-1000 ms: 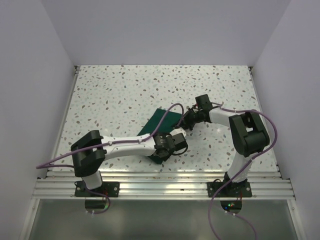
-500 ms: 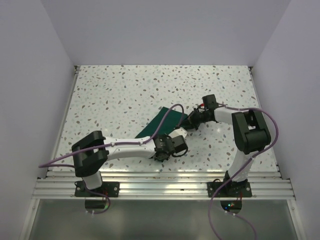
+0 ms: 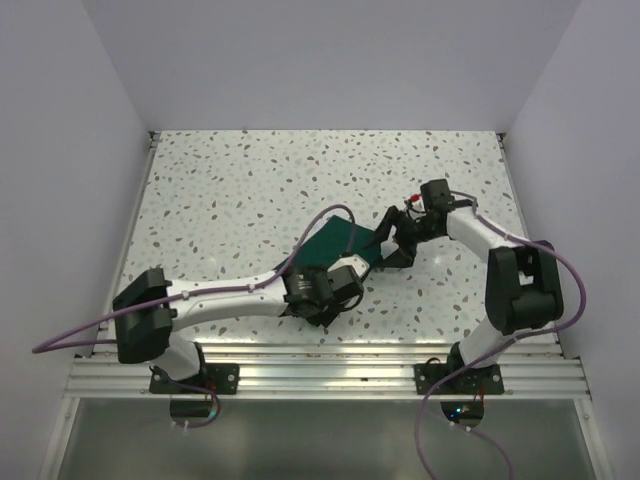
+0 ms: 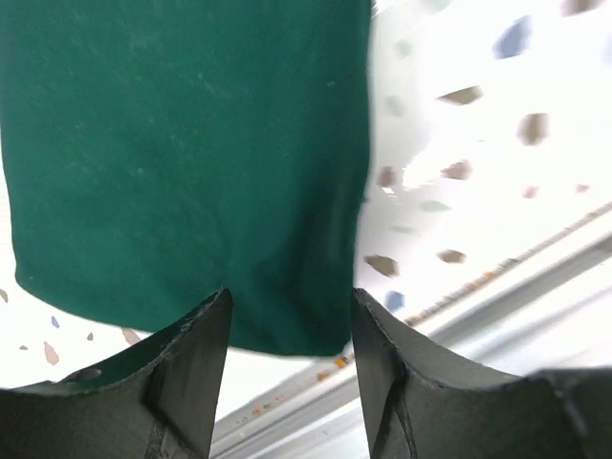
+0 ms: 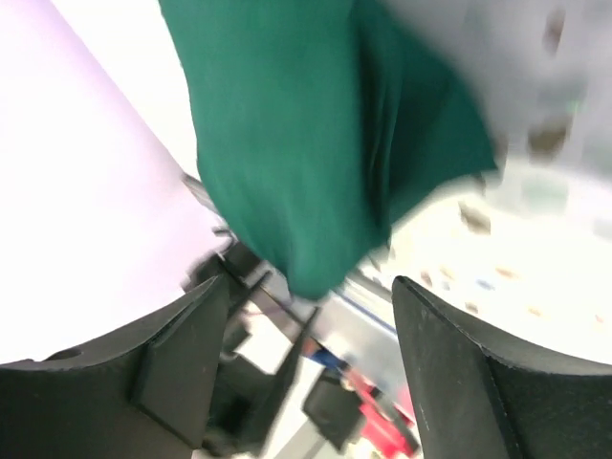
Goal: Prepare the surgical pack
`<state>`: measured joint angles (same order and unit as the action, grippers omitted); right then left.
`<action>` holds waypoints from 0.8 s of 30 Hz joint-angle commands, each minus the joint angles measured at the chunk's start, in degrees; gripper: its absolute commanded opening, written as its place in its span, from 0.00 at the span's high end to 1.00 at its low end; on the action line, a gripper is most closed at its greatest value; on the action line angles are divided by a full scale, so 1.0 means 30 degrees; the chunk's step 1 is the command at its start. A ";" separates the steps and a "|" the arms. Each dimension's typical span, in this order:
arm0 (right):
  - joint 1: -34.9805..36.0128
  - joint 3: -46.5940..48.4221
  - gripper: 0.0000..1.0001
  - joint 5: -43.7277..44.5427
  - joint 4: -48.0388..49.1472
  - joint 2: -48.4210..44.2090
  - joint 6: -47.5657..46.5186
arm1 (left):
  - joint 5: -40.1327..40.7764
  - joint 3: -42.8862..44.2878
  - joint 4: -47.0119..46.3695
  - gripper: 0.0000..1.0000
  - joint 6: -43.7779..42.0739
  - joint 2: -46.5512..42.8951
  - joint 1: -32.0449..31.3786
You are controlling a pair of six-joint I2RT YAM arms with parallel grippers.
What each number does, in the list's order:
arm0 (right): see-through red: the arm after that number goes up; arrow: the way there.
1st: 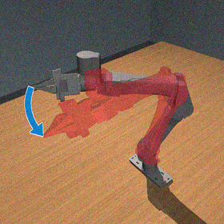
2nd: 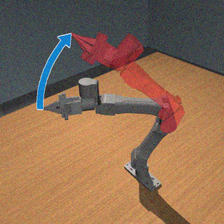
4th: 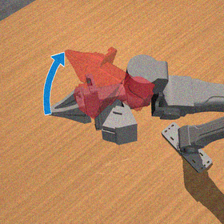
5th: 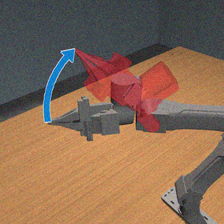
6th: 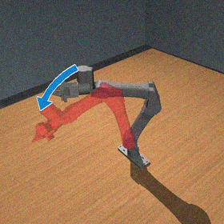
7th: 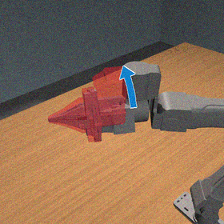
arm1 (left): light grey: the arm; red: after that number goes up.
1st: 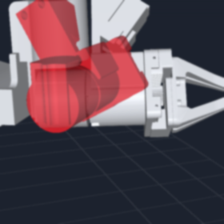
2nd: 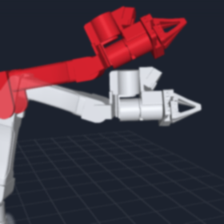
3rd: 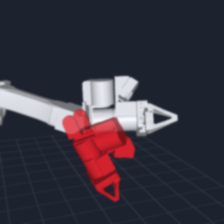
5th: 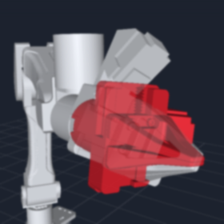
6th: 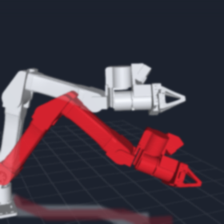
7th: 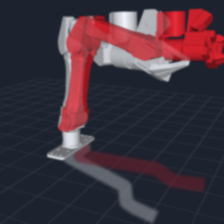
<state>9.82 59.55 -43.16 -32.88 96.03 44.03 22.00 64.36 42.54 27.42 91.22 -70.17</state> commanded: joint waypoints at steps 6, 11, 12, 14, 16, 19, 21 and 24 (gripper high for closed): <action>0.0064 0.1095 0.39 0.1583 -0.5715 -0.3299 -0.4072 | -0.6301 0.1254 -0.2720 0.71 -0.1023 -0.4361 0.3576; 0.1085 0.3145 1.00 -0.0291 -0.3077 -0.1603 -0.2697 | -1.0021 0.1105 -0.5418 0.99 -0.1376 -0.2554 0.4641; 0.1380 0.3554 1.00 -0.0002 -0.2782 -0.0671 -0.2637 | -1.0434 0.1106 -0.5712 1.00 -0.1376 -0.2168 0.4641; 0.2286 0.4785 1.00 0.0176 -0.2634 0.0299 -0.2723 | -1.1195 0.1136 -0.6357 1.00 -0.1347 -0.1058 0.4641; 0.2641 0.4878 1.00 0.0002 -0.1992 0.1590 -0.2462 | -1.1696 0.0379 -0.7436 1.00 -0.1318 -0.0701 0.4641; 0.2819 0.3182 1.00 -0.0498 -0.0613 0.2122 -0.2079 | -1.1874 -0.1234 -0.7972 1.00 -0.1083 -0.0059 0.4670; 0.2819 0.1723 1.00 -0.0060 -0.0640 0.1743 -0.2487 | -1.2137 -0.2605 -0.8028 1.00 -0.0909 0.0091 0.4670; 0.2702 -0.0095 1.00 0.0205 -0.1050 0.1009 -0.3454 | -1.1758 -0.4336 -0.7680 1.00 -0.0117 -0.0113 0.4757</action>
<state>18.39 63.09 -42.74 -35.64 102.13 35.70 -11.77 55.31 21.37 25.10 91.33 -56.16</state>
